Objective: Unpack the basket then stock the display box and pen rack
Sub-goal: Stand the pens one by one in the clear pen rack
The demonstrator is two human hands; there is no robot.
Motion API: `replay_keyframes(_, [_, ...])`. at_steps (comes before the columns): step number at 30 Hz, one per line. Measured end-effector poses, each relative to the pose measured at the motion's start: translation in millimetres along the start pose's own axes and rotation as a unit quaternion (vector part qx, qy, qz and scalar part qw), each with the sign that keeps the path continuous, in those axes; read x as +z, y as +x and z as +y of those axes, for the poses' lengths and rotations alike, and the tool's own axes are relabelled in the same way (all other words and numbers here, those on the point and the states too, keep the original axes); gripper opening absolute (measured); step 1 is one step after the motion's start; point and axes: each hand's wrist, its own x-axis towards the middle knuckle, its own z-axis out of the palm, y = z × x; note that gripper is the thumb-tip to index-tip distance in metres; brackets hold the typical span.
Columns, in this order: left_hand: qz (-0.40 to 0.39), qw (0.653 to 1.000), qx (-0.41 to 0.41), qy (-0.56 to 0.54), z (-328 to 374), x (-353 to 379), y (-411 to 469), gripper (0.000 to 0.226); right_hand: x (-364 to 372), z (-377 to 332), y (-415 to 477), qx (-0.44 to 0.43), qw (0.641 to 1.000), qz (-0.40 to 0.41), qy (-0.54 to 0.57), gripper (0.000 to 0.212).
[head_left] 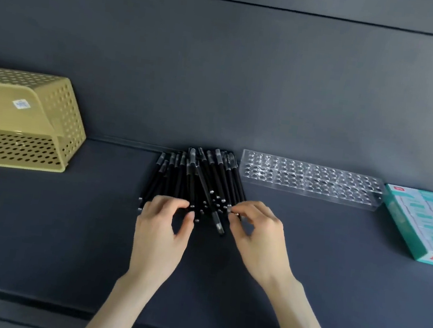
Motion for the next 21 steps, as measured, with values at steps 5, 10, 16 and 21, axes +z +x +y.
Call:
replay_keyframes(5, [-0.027,0.997,-0.055,0.044,-9,15,40,0.037,23,1,33,-0.005,0.999,0.018,-0.043,0.016])
replay_keyframes(10, [-0.069,0.988,-0.111,0.086,-13,30,70,0.063,38,7,61,0.05,0.996,-0.001,-0.07,0.04])
replay_keyframes(16, [-0.113,0.982,-0.153,0.015,-17,29,85,0.058,48,6,78,0.08,0.995,0.003,-0.067,0.035])
replay_keyframes(21, [-0.146,0.98,-0.133,0.035,-20,23,98,0.044,51,4,82,0.097,0.994,0.019,-0.054,0.021])
